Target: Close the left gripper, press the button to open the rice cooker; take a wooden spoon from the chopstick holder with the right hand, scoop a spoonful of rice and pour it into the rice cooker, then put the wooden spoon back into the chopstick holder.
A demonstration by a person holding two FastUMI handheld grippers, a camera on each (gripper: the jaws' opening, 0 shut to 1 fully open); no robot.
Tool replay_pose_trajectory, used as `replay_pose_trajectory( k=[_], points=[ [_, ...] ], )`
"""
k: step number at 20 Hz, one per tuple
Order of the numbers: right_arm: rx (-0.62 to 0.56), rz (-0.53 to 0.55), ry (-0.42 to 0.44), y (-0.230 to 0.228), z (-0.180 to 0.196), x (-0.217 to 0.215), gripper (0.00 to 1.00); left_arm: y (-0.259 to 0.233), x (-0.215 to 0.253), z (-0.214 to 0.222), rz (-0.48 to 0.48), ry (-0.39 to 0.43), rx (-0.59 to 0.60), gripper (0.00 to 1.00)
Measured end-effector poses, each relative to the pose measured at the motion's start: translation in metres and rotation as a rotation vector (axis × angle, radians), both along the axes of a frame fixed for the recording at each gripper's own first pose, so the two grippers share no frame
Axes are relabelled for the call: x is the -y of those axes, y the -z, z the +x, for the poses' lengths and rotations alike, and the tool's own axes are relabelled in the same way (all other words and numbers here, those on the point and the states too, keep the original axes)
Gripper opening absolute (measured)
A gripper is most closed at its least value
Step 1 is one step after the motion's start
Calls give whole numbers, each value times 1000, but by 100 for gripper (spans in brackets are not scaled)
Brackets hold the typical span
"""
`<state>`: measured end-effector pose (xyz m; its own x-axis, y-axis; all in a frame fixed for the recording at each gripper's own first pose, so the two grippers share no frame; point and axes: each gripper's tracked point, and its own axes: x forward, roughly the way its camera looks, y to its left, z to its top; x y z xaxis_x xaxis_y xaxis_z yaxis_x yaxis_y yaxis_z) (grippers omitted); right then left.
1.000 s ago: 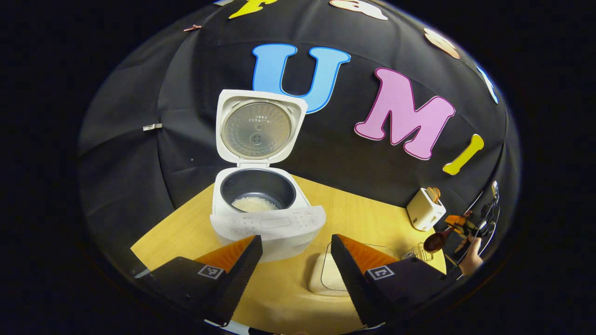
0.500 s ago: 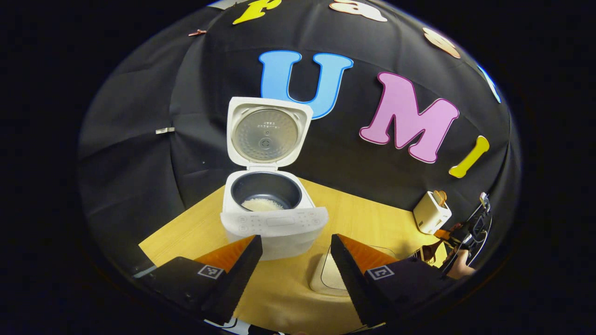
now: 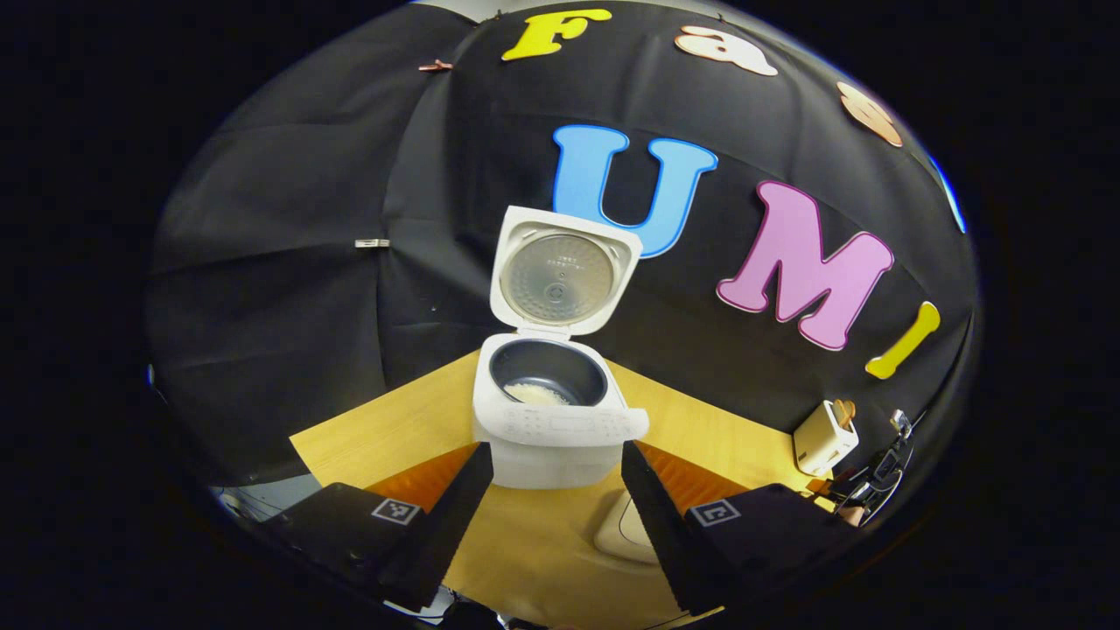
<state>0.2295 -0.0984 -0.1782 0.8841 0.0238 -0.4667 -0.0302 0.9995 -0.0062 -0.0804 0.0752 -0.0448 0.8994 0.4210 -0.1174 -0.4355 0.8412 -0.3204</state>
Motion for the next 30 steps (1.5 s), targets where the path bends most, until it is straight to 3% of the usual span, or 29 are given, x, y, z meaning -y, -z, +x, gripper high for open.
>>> replay_pose_trajectory(
  k=[1,2,3,5,6,10,14,16,20,26,30],
  points=[
    [-8,0,1,1,-1,-1,25,-4,-4,-4,3,-13,7,96],
    [-15,2,-2,1,-2,-4,37,-6,-8,-8,9,-24,14,96],
    [-15,3,-7,-2,-2,-6,38,-10,-12,-12,16,-34,19,96],
    [-3,0,-6,-9,0,-9,71,-17,-20,-16,30,-54,28,96],
    [1,7,-9,-12,-1,-11,98,-20,-25,-18,38,-64,29,96],
    [34,-29,-14,-33,-14,-4,99,-41,-38,-14,74,-78,38,96],
    [89,-147,-98,-54,-39,4,99,-68,-44,1,115,-83,60,96],
    [96,-121,-122,-62,-49,0,99,-85,-41,7,124,-69,87,95],
    [150,-26,-73,-95,-66,2,100,-127,-49,17,181,-51,125,96],
    [229,-121,-23,-127,-112,20,99,-190,-110,56,184,-55,175,95],
    [234,-142,50,-137,-145,22,99,-229,-153,112,216,-2,197,95]
  ],
)
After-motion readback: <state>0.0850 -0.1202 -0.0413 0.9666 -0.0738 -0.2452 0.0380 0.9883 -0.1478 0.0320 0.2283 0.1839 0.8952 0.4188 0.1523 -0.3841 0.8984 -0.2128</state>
